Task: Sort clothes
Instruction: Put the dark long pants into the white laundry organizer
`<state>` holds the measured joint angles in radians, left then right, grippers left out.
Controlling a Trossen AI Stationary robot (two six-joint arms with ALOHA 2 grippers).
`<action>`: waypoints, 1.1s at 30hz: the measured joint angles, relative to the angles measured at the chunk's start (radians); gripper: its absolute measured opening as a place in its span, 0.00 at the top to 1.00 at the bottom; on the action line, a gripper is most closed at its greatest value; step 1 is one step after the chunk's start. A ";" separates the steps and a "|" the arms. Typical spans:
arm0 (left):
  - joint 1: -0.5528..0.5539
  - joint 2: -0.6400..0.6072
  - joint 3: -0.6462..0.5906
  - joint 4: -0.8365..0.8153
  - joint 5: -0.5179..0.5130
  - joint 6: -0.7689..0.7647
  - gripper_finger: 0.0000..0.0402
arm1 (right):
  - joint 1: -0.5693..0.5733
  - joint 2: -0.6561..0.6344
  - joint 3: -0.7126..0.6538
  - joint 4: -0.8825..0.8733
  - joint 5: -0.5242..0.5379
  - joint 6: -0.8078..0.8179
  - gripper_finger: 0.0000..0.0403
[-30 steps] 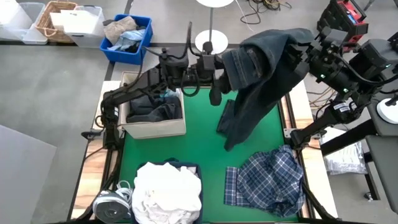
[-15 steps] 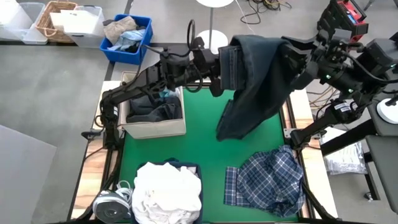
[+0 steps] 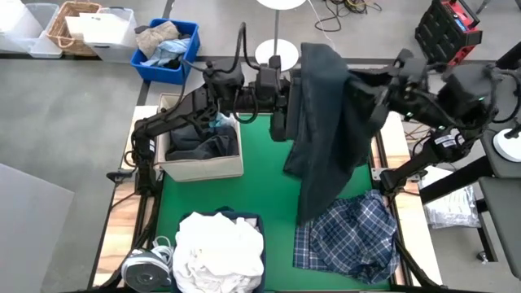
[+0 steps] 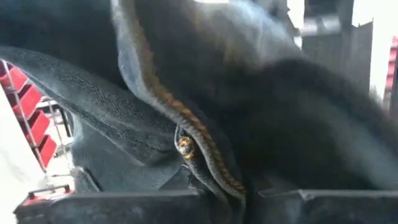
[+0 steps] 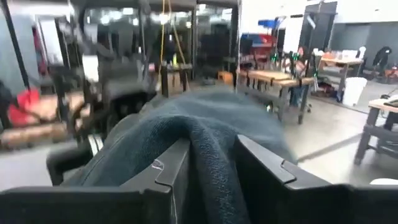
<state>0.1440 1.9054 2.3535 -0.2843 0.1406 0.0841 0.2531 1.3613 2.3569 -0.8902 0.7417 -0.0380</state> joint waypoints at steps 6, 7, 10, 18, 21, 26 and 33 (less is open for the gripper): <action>-0.002 -0.004 0.000 0.037 -0.052 -0.078 0.98 | 0.000 0.010 -0.001 -0.082 -0.108 0.026 0.55; -0.002 -0.004 0.000 0.045 -0.043 -0.082 0.98 | -0.002 0.011 -0.001 -0.099 -0.111 0.036 0.52; -0.007 -0.002 0.000 0.077 0.005 -0.099 0.98 | -0.012 0.035 -0.001 -0.147 -0.114 0.044 0.41; -0.041 -0.002 0.000 0.078 0.024 -0.101 0.98 | -0.049 0.140 -0.001 -0.185 -0.115 -0.164 0.26; -0.052 -0.003 0.000 0.073 0.026 -0.101 0.98 | -0.049 0.167 0.000 -0.180 -0.157 -0.272 0.33; -0.060 -0.019 0.003 0.079 0.033 -0.105 0.96 | -0.050 0.188 -0.001 -0.078 -0.208 -0.381 0.69; -0.066 -0.053 0.008 0.073 0.007 -0.132 0.75 | -0.050 0.179 -0.003 0.130 -0.267 -0.523 0.94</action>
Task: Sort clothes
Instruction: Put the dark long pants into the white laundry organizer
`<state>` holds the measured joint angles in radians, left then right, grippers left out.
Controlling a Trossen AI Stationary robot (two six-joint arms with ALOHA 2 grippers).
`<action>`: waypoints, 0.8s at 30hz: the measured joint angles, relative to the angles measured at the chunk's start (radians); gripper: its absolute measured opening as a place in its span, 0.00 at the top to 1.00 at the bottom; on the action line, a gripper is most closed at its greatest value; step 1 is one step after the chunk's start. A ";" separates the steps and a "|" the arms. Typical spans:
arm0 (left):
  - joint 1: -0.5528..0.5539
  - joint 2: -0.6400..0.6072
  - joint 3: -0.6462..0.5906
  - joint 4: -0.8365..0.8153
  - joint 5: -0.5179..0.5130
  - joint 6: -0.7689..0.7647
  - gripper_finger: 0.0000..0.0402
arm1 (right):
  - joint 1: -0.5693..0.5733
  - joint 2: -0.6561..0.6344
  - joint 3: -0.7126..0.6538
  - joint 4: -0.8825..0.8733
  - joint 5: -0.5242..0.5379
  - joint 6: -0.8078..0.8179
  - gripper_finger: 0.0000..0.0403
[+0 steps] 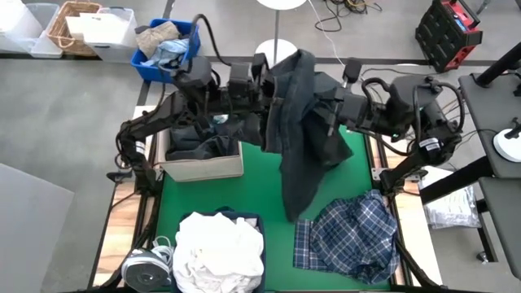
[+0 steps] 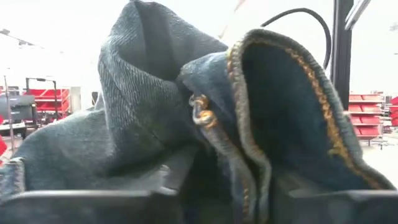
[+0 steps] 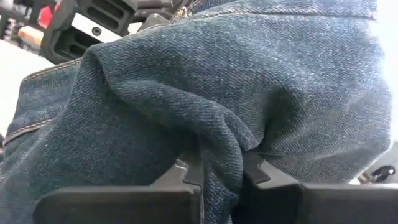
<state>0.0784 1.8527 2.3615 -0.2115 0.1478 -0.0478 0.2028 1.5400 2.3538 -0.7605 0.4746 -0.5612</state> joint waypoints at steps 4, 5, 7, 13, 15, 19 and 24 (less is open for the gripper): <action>-0.001 -0.043 -0.001 -0.063 -0.056 0.008 0.60 | -0.002 -0.014 -0.004 0.073 -0.011 -0.037 0.94; -0.001 -0.057 -0.001 -0.094 -0.089 0.008 0.57 | -0.002 -0.017 -0.004 0.098 -0.013 -0.047 0.94; 0.000 -0.087 -0.002 -0.156 -0.136 0.012 0.53 | -0.002 -0.023 -0.004 0.154 -0.015 -0.069 0.94; 0.002 -0.156 -0.007 -0.313 -0.307 0.064 0.45 | -0.014 -0.036 0.000 0.386 -0.057 -0.174 0.94; 0.002 -0.180 -0.007 -0.341 -0.373 0.065 0.44 | -0.026 -0.029 0.000 0.465 -0.090 -0.184 0.94; 0.002 -0.218 -0.005 -0.388 -0.467 0.078 0.44 | -0.070 -0.010 -0.001 0.638 -0.193 -0.186 0.94; 0.002 -0.278 -0.007 -0.430 -0.540 0.072 0.44 | -0.160 0.025 -0.001 0.827 -0.323 -0.142 0.94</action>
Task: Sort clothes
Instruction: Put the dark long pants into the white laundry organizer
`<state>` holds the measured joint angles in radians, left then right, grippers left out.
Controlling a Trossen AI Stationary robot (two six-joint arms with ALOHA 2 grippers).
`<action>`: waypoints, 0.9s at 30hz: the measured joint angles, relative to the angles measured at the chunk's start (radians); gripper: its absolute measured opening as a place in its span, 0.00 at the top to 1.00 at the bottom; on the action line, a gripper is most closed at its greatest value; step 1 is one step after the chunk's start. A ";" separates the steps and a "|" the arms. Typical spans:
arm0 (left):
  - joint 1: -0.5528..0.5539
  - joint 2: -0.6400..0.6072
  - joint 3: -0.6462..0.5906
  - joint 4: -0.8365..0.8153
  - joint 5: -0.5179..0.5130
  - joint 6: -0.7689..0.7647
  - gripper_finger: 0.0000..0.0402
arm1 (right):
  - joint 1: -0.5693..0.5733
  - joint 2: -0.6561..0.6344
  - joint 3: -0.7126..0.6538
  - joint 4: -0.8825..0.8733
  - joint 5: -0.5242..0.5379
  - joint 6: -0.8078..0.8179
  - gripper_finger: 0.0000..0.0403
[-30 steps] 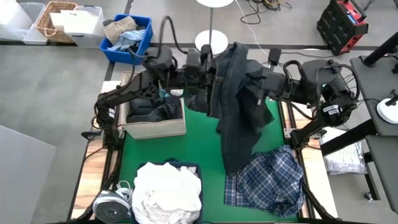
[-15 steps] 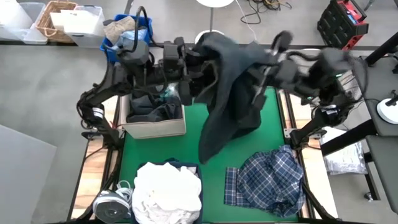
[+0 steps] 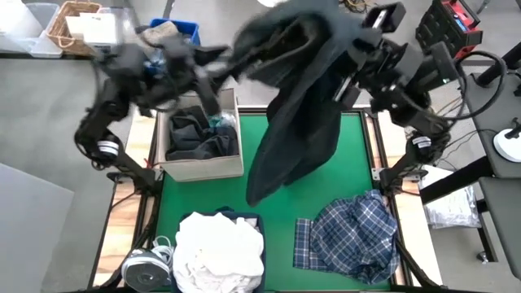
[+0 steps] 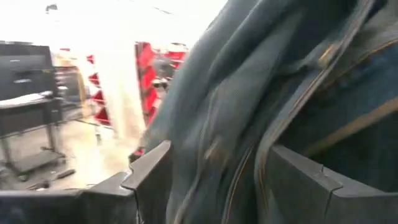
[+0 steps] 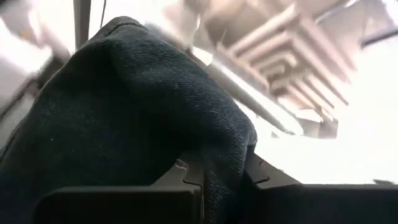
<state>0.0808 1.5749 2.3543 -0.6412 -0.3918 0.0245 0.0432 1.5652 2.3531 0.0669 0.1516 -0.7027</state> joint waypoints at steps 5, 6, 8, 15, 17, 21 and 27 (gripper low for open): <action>0.001 -0.078 0.002 -0.026 -0.109 -0.011 0.44 | -0.109 0.068 0.003 0.350 -0.148 0.242 0.94; 0.001 -0.091 0.002 -0.046 -0.122 -0.011 0.44 | -0.131 0.085 0.004 0.430 -0.161 0.324 0.94; 0.001 -0.113 0.001 -0.073 -0.128 -0.008 0.44 | -0.180 0.121 0.004 0.567 -0.201 0.535 0.94; 0.001 -0.184 0.002 -0.207 -0.127 0.057 0.44 | -0.294 0.248 0.005 0.618 -0.159 0.927 0.94; 0.001 -0.205 0.000 -0.246 -0.125 0.088 0.44 | -0.305 0.292 0.004 0.592 -0.149 0.946 0.94; 0.001 -0.261 0.001 -0.248 -0.124 0.110 0.44 | -0.311 0.373 0.003 0.527 -0.116 0.962 0.94; 0.001 -0.305 0.002 -0.353 -0.124 0.144 0.44 | -0.312 0.459 0.003 0.400 -0.071 0.991 0.94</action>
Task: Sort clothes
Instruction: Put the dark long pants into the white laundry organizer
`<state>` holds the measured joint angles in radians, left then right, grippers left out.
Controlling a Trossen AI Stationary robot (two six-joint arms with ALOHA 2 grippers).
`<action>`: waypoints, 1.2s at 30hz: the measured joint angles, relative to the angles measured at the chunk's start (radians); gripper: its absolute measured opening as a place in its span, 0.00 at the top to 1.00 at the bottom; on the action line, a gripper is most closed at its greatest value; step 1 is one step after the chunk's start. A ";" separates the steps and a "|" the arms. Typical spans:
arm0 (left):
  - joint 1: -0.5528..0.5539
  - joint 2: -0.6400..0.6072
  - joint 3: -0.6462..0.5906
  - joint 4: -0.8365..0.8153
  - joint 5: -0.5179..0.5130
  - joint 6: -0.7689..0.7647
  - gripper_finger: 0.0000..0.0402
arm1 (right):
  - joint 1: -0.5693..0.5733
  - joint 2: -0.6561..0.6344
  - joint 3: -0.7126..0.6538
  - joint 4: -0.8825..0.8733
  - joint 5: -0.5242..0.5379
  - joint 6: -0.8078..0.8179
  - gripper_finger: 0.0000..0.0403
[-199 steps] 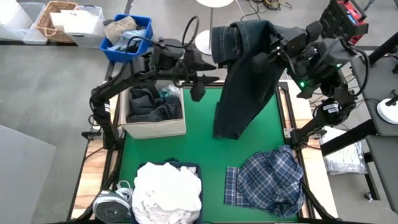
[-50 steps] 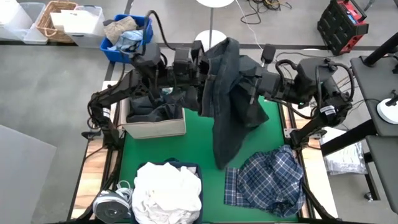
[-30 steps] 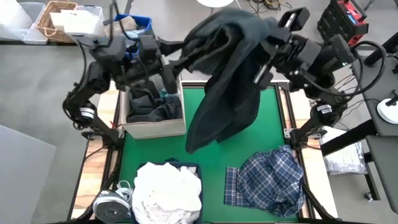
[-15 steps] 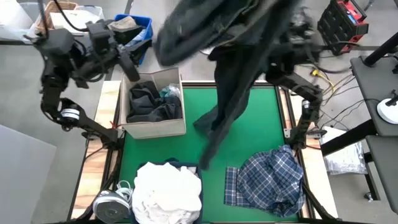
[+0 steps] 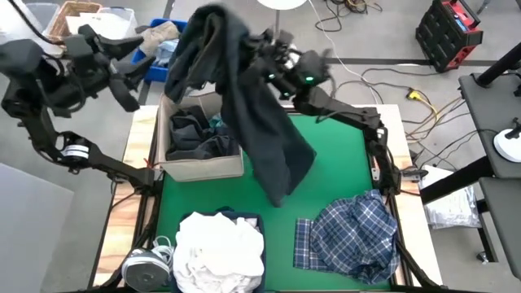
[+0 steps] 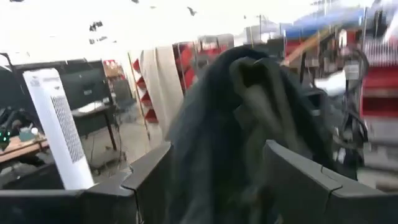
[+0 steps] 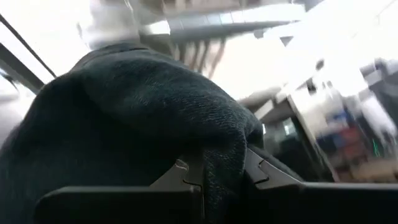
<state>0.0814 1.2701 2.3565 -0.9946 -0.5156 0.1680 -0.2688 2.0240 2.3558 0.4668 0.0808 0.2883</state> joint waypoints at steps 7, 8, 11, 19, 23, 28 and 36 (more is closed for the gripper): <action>0.000 0.034 -0.004 -0.171 0.002 -0.003 0.45 | -0.012 0.075 0.000 -0.245 -0.005 0.155 0.94; 0.000 0.045 -0.004 -0.196 0.002 -0.003 0.45 | -0.014 0.083 0.000 -0.280 -0.015 0.182 0.94; 0.001 0.074 -0.008 -0.280 0.001 0.000 0.47 | -0.017 0.106 0.000 -0.349 -0.069 0.262 0.94; 0.028 0.148 -0.023 -0.540 -0.021 -0.014 0.55 | -0.020 0.148 0.001 -0.589 -0.180 0.425 0.94; 0.060 0.170 -0.034 -0.573 0.021 -0.038 0.60 | -0.033 0.148 0.002 -0.702 -0.186 0.495 0.89; 0.085 0.175 -0.078 -0.574 0.094 -0.030 0.62 | -0.039 0.140 0.002 -0.752 -0.204 0.445 0.64; 0.162 0.177 -0.162 -0.568 0.089 -0.064 0.62 | -0.054 0.089 0.001 -0.901 -0.289 0.320 0.27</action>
<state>0.2434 1.4467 2.1942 -1.5630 -0.4268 0.1041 -0.3224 2.1132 2.3569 -0.4344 -0.2080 0.6082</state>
